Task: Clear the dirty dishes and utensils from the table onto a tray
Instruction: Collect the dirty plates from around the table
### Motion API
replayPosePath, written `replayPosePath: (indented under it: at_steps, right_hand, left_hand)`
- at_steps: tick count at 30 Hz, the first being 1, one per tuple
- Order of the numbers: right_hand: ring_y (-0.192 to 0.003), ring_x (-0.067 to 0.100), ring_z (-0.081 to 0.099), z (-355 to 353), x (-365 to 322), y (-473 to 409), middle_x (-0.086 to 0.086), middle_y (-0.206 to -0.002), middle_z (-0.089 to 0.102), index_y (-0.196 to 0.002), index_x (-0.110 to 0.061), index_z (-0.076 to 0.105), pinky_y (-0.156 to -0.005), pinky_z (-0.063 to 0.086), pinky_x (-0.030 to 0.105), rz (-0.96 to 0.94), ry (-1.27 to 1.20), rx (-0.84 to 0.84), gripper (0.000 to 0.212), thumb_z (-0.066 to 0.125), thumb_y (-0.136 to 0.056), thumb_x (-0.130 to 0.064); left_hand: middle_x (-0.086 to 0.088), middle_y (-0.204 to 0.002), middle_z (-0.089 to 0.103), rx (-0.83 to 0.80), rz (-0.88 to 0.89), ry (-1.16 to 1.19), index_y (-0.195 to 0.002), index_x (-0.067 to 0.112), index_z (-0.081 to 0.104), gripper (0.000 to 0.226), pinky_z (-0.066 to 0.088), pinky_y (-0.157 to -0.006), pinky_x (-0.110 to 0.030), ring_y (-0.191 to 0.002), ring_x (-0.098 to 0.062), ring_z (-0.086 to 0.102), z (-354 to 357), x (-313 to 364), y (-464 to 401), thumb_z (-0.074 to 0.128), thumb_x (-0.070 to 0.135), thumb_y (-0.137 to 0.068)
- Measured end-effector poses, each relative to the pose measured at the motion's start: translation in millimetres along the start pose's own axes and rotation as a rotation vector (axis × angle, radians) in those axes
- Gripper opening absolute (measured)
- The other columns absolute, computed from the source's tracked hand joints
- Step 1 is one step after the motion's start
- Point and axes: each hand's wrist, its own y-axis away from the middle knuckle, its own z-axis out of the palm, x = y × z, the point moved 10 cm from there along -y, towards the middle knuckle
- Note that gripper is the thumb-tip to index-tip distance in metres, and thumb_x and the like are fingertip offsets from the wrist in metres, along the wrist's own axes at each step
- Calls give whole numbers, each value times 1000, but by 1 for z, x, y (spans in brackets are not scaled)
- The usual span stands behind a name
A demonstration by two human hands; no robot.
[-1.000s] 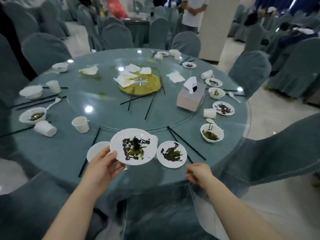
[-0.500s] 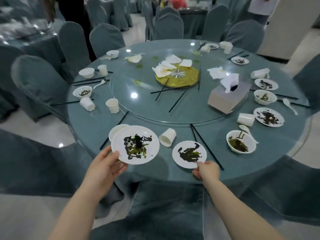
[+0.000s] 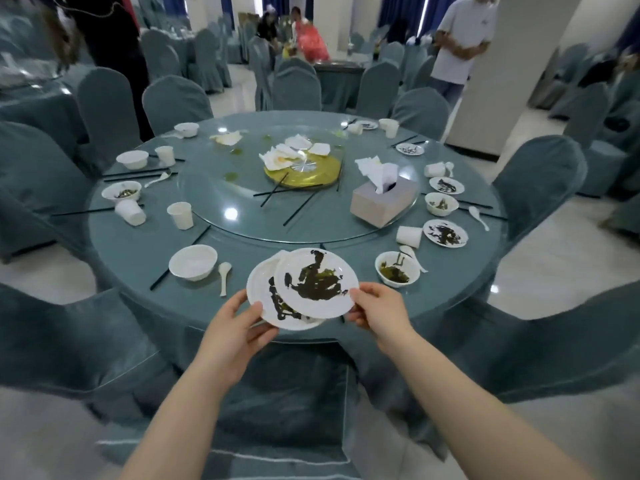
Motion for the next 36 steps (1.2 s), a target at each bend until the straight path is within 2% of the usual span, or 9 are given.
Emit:
replayPosePath:
  at_steps: [2,6,9,12,16,21,26,31,36]
  right_hand:
    - [-51,12,56,2,-3,5,6,-70,64,-99,-14,64,-47,47,19,-13,23,-6,9,61,-91,-17]
    - [-76,20,68,-3,-11,18,3,-95,67,-103,-17,60,-54,55,26,18,-80,-34,12,58,-93,-11]
    - [-82,20,68,-32,-30,16,6,-99,66,-101,-15,59,-55,56,25,-20,-90,-21,15,56,-92,-3]
    - [-87,22,68,-65,-48,-2,10,-101,67,-100,-12,61,-57,58,24,-56,-83,-4,17,56,-90,1]
    - [-75,16,67,-116,-59,-46,9,-93,68,-101,-9,62,-55,56,22,-44,-128,16,17,59,-89,1]
    - [-73,15,67,-176,-64,-133,9,-93,70,-102,-6,65,-56,54,22,5,-132,-20,15,60,-89,-1]
    - [-60,17,64,-234,-62,-229,12,-82,67,-102,-3,63,-56,54,24,92,-173,-35,12,60,-93,-10]
    - [-60,19,59,-287,-27,-317,13,-75,62,-92,-2,59,-50,54,19,232,-157,50,1,60,-91,-1]
    - [-50,18,52,-322,19,-389,11,-64,55,-78,-3,57,-41,46,22,355,1,155,12,64,-86,2]
  left_hand:
    - [-3,-96,75,-20,14,7,-131,20,49,36,57,-60,-26,-80,-18,73,10,-3,3,53,10,-96]
    - [-4,-103,73,-60,9,10,-131,18,52,34,56,-67,-29,-88,-19,71,38,-5,12,53,14,-96]
    - [-3,-100,74,-116,8,20,-121,19,57,24,57,-63,-29,-85,-19,72,78,0,14,52,20,-98]
    - [-4,-99,75,-180,31,3,-119,16,56,25,58,-63,-27,-83,-18,72,124,4,1,56,20,-95]
    - [-5,-91,76,-165,33,-12,-124,15,52,32,56,-58,-24,-74,-16,72,180,-7,-39,55,5,-93]
    - [-8,-96,74,-147,-11,-21,-133,10,48,42,57,-59,-25,-76,-18,72,252,-33,-111,55,3,-93]
    - [-9,-98,74,-89,-60,6,-135,11,47,45,57,-59,-26,-78,-20,73,313,-51,-183,56,2,-92]
    - [-10,-100,74,-1,-80,47,-133,13,49,43,58,-63,-28,-85,-23,73,341,-62,-230,57,3,-92]
    - [-9,-103,74,85,-85,36,-134,13,48,44,58,-62,-27,-87,-23,72,345,-65,-249,57,4,-91]
